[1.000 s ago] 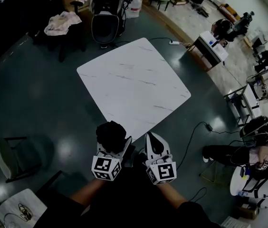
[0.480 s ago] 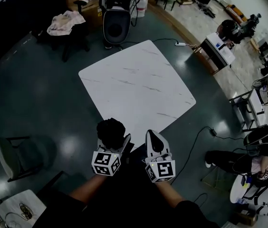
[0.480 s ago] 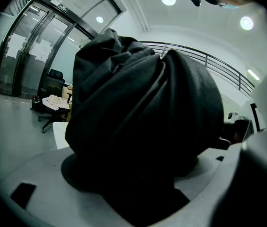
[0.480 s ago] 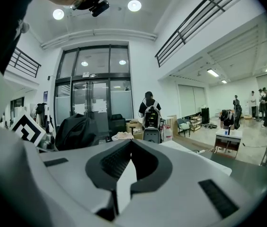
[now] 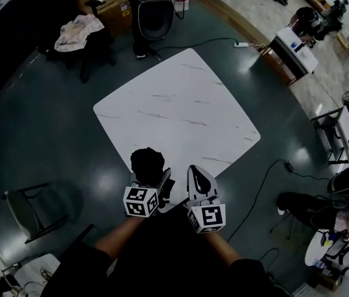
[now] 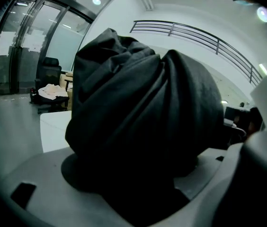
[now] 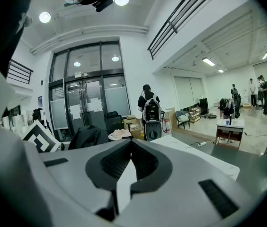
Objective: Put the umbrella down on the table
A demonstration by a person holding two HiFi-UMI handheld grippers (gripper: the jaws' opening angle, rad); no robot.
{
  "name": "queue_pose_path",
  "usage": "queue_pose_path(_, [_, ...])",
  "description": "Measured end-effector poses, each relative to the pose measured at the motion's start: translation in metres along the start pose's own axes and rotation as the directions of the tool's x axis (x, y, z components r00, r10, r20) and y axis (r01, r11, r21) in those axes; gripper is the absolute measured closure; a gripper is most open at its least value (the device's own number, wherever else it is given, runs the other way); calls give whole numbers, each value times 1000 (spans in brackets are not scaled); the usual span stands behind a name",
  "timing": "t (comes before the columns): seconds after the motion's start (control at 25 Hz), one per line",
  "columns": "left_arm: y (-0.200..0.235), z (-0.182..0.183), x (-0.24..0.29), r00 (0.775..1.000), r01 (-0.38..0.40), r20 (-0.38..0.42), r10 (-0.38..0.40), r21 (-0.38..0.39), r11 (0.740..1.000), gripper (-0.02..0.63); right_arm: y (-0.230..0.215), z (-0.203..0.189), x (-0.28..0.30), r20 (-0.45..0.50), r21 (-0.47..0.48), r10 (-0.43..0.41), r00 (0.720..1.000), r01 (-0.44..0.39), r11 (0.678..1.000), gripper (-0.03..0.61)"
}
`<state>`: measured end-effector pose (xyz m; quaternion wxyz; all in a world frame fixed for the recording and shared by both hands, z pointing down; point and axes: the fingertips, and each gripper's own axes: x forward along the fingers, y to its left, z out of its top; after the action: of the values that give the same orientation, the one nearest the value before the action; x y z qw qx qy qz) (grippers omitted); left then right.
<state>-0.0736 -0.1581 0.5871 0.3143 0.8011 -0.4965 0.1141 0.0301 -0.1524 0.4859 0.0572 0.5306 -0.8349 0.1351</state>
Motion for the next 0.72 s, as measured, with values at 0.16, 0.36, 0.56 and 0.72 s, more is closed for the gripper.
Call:
queue_pose_path(0.16, [6, -9, 48, 997, -15, -79, 15, -1, 1000, 235, -27, -9, 24, -18, 54, 15, 1000, -14, 998, 563])
queue_pose_path(0.36, [16, -29, 102, 982, -36, -187, 38, 17, 999, 235, -60, -21, 49, -46, 83, 29, 999, -25, 996, 561])
queue_pose_path(0.56, [26, -63, 146, 944, -49, -327, 51, 15, 999, 235, -100, -28, 75, -64, 108, 8, 998, -1, 994, 563])
queue_pose_path(0.72, [34, -74, 165, 928, -74, -365, 77, 25, 997, 235, -110, -37, 90, -96, 137, 28, 995, -14, 990, 563])
